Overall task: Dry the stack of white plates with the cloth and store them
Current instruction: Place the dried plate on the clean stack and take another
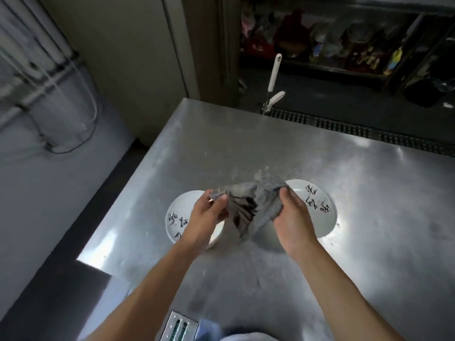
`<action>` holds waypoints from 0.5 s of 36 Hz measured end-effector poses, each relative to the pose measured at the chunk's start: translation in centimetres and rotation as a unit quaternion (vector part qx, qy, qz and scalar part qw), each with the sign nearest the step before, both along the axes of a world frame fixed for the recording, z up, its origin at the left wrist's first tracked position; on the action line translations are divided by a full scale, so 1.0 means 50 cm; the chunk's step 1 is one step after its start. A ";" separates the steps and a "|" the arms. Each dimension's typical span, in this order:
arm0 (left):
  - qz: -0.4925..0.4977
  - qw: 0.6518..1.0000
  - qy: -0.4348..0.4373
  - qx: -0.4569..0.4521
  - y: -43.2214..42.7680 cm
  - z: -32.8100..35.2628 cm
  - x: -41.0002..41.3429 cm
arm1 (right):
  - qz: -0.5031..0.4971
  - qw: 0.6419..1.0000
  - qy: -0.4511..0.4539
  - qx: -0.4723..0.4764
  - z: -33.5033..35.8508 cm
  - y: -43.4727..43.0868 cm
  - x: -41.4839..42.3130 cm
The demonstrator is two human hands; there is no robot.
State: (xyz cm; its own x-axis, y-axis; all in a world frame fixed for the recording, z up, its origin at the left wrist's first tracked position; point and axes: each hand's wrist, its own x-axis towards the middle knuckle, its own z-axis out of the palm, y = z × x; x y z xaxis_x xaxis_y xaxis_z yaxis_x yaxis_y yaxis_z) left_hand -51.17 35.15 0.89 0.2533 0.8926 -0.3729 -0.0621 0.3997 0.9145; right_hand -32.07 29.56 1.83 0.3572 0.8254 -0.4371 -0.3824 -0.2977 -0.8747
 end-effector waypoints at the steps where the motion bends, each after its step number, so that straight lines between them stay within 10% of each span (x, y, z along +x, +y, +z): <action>1: 0.020 1.000 -0.019 -0.008 0.005 0.004 -0.025 | -0.001 1.000 -0.025 0.005 0.009 0.008 -0.009; 7: 0.084 0.995 -0.030 -0.040 0.032 0.051 -0.129 | 0.078 0.995 -0.032 0.045 0.036 0.041 -0.069; 11: 0.066 0.975 -0.144 -0.154 0.030 0.075 -0.183 | 0.127 0.983 0.122 0.046 0.062 0.055 -0.108; 18: -0.249 0.965 -0.038 -0.073 0.018 0.103 -0.250 | 0.185 0.950 0.253 0.021 0.099 0.083 -0.151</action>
State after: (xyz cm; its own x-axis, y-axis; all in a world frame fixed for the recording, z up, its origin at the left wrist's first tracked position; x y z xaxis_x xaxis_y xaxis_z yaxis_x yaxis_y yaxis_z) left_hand -63.69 36.04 6.03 0.6686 0.5926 -0.4492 0.1067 0.5214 0.8466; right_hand -39.62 33.72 6.77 -0.2070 0.8737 -0.4402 -0.6325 -0.4628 -0.6211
